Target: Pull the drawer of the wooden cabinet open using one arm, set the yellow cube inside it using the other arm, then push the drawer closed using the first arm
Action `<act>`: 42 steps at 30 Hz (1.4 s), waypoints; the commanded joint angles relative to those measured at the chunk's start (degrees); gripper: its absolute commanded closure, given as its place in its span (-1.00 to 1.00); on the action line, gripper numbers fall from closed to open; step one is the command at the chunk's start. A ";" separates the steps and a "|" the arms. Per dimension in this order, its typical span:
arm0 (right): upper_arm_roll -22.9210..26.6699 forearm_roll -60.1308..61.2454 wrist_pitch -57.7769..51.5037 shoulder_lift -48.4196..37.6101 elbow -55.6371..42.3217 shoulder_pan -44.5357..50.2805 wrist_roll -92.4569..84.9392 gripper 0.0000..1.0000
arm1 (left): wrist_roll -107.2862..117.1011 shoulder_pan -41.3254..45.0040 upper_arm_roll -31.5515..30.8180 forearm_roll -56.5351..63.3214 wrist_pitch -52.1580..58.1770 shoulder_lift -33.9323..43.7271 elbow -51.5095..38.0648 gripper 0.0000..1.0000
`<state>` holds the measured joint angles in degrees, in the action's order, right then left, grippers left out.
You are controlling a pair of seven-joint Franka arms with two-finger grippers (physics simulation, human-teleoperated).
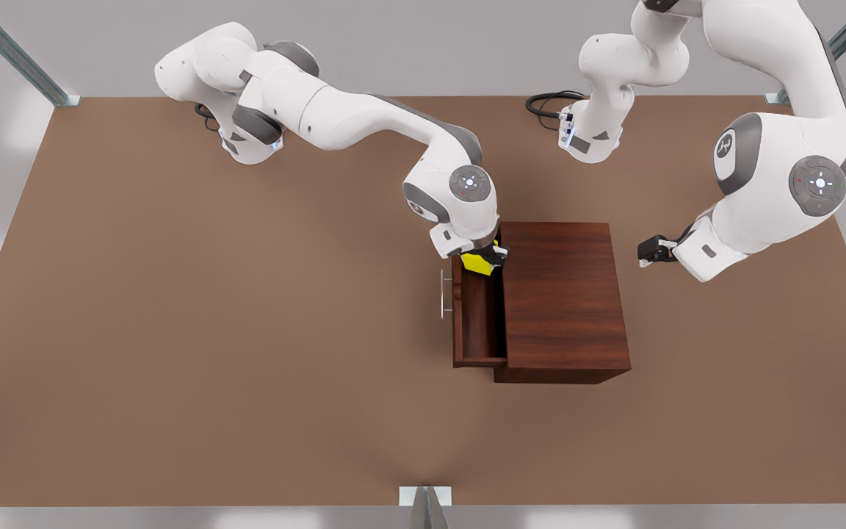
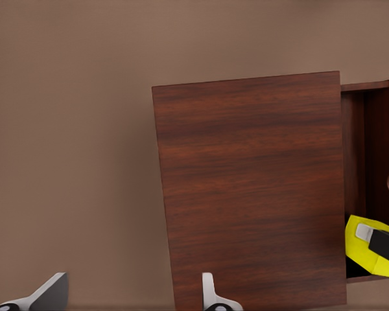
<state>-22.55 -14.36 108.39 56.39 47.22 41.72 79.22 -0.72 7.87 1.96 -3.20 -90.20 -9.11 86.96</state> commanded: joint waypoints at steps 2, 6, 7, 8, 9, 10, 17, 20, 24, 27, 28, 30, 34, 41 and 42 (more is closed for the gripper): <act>0.32 -0.14 0.15 0.21 -0.02 0.12 2.08 -0.90 | 0.10 0.04 -0.03 0.03 0.02 0.06 -0.04 -1.00; 0.49 -0.14 0.24 0.57 -0.11 0.73 3.04 -0.97 | 0.10 0.04 -0.03 0.12 0.02 -0.03 0.05 -1.00; 0.41 -0.14 0.24 0.57 -0.11 0.82 3.22 -0.97 | 0.10 0.13 -0.03 0.12 0.02 -0.03 0.05 -1.00; 0.41 -0.14 0.33 0.57 -0.20 0.73 4.10 -0.98 | 0.10 0.13 -0.03 0.12 0.02 -0.03 0.05 -1.00; 0.41 -0.14 1.56 0.57 -0.38 0.82 4.45 -1.00 | 0.10 0.13 -0.03 0.21 0.02 -0.03 0.05 -1.00; 0.32 -0.14 1.65 0.57 -0.38 0.82 4.71 -1.00 | 0.10 0.13 -0.03 0.47 0.02 -0.03 0.05 -1.00; 0.23 -0.14 1.82 0.48 -0.99 1.17 6.65 -1.00 | 0.10 0.22 -0.03 0.47 0.02 -0.03 0.05 -1.00; 0.14 0.21 -4.76 -3.91 -0.99 0.65 6.47 -1.00 | 0.10 0.22 -0.03 0.47 0.02 -0.03 0.05 -1.00; -9.16 1.17 -22.86 -14.55 -0.90 -15.60 -0.55 -1.00 | 0.10 0.22 -0.03 0.47 0.02 -0.03 0.05 -1.00; -16.12 0.47 -44.49 -21.23 -0.20 -45.39 -26.46 -1.00 | 0.10 0.22 -0.03 0.47 0.02 -0.03 -0.04 -1.00; -16.20 -1.81 -45.03 -21.85 1.29 -55.94 -41.93 -1.00 | 1.06 0.31 -0.03 0.21 0.02 -0.03 -0.04 -1.00; -16.29 -4.01 -34.33 -27.64 17.35 -72.20 -62.69 -1.00 | 12.49 4.87 -0.82 0.03 -1.03 -2.92 -3.82 -1.00; -20.78 2.40 -3.28 -45.13 55.95 -86.98 -67.71 -1.00 | 33.75 15.68 -0.82 1.18 -4.19 -11.71 -11.29 -1.00; -20.86 3.55 -4.24 -42.06 51.66 -84.87 -63.84 -1.00 | 79.55 37.22 -0.03 9.53 -27.22 -35.09 -30.10 -1.00; -20.86 3.20 -6.26 -40.39 48.94 -84.87 -63.84 -1.00 | 79.56 38.01 0.06 11.19 -27.84 -37.91 -31.85 -1.00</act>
<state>-43.36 -11.07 100.35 15.46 97.35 -43.06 43.04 28.61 44.94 1.93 4.86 -106.68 -45.28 56.14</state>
